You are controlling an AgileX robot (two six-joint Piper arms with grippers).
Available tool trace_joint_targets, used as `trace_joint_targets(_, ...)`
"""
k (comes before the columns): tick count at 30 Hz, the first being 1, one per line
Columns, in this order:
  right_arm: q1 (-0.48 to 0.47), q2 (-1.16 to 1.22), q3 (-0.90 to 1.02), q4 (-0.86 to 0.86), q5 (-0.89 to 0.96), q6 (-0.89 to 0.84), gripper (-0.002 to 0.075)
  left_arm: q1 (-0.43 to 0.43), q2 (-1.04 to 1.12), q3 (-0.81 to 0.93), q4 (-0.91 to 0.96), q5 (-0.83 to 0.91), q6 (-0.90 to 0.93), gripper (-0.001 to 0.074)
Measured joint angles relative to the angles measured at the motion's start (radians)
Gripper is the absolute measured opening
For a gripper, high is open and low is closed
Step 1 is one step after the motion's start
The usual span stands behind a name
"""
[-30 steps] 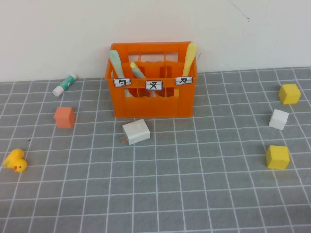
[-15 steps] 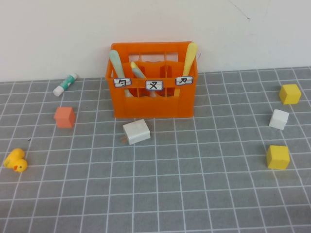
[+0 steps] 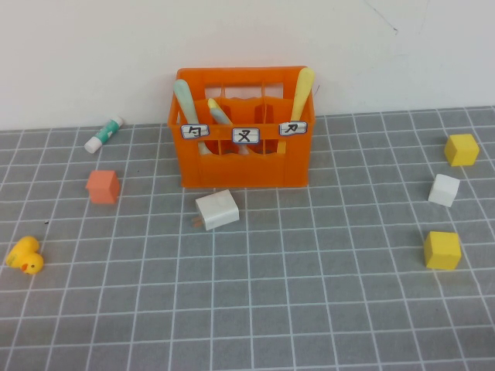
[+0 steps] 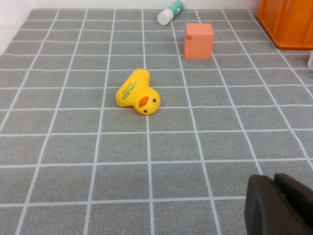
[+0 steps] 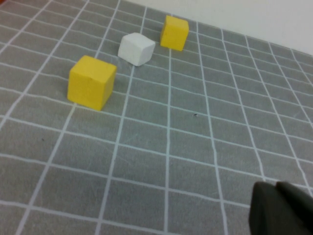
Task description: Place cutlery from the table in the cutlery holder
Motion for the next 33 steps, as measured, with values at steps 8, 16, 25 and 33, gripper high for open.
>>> trace_joint_targets(8,0.000,0.000,0.000,0.000,0.000,0.012,-0.0001,0.000,0.000,0.000,0.000,0.000,0.000,-0.0001)
trace_joint_targets(16,0.000,0.000,0.000,-0.003,0.000,0.138,-0.0001,0.000,0.000,0.000,0.000,0.000,-0.004,-0.0001)
trace_joint_targets(25,0.000,0.000,0.000,-0.007,0.000,0.057,-0.0002,0.000,0.000,0.000,0.000,0.000,-0.004,-0.0001)
trace_joint_targets(33,0.000,0.000,0.000,-0.007,0.000,0.050,-0.0002,0.000,0.000,0.000,0.000,0.000,-0.004,-0.0001)
